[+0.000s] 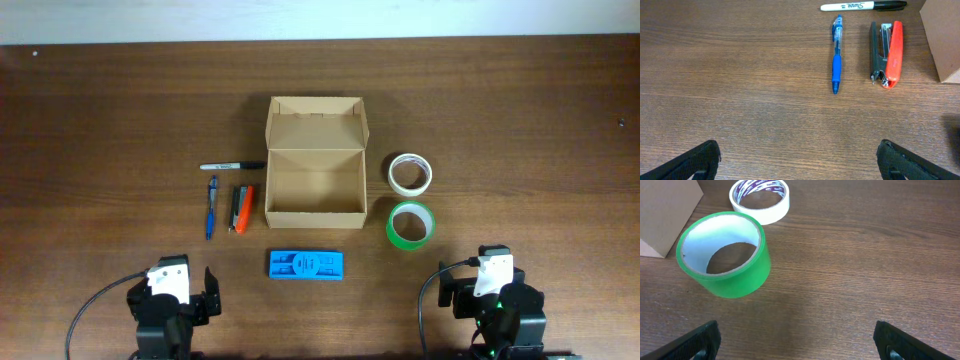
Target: Pack container
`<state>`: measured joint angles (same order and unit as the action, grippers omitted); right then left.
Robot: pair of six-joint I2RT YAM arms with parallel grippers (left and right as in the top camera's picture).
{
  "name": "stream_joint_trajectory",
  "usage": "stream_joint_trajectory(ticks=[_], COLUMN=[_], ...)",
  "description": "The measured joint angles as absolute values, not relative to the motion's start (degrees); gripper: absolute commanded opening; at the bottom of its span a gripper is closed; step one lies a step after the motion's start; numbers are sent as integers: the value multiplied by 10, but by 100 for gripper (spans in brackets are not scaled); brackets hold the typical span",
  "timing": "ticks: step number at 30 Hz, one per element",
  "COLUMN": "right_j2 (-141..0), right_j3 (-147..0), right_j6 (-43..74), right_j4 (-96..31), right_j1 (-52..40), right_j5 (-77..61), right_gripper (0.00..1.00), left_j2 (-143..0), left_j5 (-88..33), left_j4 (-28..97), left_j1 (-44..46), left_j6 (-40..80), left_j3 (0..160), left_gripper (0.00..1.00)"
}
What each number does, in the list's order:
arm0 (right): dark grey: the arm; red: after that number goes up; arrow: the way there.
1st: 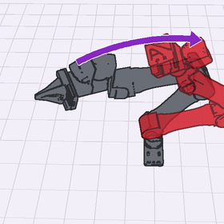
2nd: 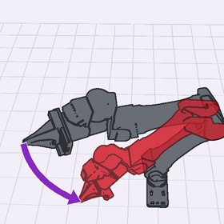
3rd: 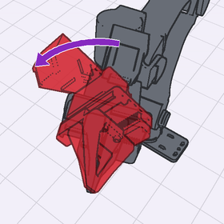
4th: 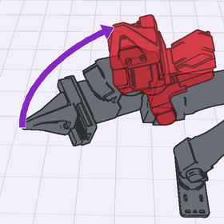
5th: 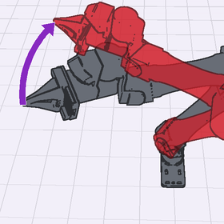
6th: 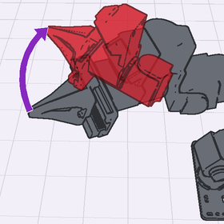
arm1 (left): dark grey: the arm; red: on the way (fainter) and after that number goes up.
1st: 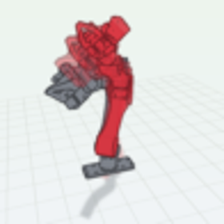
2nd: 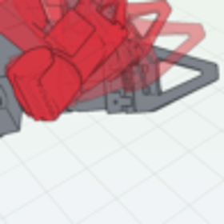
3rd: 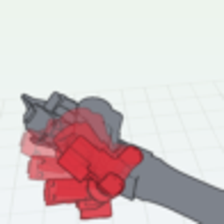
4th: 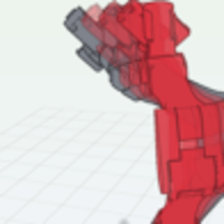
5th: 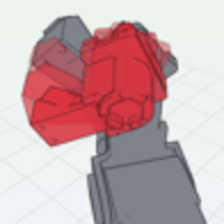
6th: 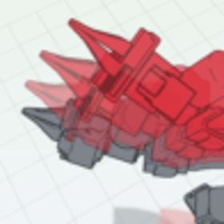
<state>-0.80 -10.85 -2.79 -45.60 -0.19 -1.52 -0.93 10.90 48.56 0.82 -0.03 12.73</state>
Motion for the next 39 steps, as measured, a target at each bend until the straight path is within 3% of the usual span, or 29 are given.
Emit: stream_joint_trajectory(ticks=[16, 26, 34, 39], right_j2=[-41, -454, -740, -853], right_j3=[-132, -538, -749, -801], right_j6=[-27, -27, 3, 31], right_j4=[-444, -505, -565, -563], right_j1=[-2, -2, -2, -2], right_j5=[-15, -22, -38, -50], right_gripper=[99, 99, 99, 99], left_j2=[-10, -8, -8, -7], left_j5=[109, 109, 109, 109], left_j4=[485, 485, 485, 486], left_j1=[8, 8, 8, 8], left_j6=[0, 0, 0, 0], left_j3=[127, 126, 126, 126], left_gripper=[100, 100, 99, 100])
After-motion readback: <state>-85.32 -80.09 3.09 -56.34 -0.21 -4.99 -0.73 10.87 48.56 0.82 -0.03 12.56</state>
